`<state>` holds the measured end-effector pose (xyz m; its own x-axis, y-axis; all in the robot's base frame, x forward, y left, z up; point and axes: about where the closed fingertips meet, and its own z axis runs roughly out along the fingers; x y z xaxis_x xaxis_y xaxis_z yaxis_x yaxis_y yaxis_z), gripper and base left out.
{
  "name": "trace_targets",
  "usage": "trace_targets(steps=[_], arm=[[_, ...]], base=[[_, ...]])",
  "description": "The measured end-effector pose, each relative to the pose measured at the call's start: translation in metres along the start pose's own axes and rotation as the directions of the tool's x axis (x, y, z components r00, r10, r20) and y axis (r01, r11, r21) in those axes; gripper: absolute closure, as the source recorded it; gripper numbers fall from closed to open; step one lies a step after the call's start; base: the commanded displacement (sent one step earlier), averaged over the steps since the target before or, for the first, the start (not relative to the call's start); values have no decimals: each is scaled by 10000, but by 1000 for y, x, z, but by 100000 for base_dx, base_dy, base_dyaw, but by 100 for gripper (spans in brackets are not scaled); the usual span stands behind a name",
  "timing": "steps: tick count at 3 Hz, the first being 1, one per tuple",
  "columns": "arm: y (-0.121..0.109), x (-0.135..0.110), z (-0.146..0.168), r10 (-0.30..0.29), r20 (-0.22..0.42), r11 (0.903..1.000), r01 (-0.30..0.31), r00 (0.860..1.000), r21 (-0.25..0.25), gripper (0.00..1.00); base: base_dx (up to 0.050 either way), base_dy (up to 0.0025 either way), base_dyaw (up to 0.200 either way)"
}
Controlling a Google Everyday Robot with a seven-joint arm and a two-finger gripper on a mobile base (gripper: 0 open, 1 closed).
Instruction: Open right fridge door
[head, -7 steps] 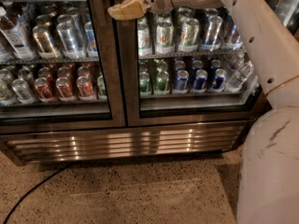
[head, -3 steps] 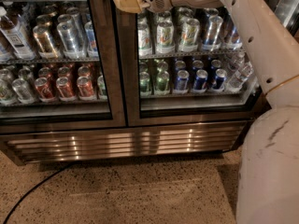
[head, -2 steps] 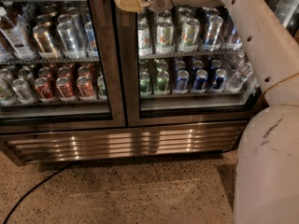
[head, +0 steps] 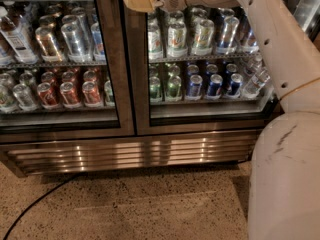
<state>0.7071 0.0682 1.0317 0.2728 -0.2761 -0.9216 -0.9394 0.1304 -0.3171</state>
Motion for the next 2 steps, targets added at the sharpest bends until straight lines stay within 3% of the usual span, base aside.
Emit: trace_targets(steps=[1,2], arm=[[0,0,0,0,0,10000,0,10000,-1,84],[0,0,0,0,1,10000,0,10000,-1,61]], base=[[0,0,0],[0,0,0]])
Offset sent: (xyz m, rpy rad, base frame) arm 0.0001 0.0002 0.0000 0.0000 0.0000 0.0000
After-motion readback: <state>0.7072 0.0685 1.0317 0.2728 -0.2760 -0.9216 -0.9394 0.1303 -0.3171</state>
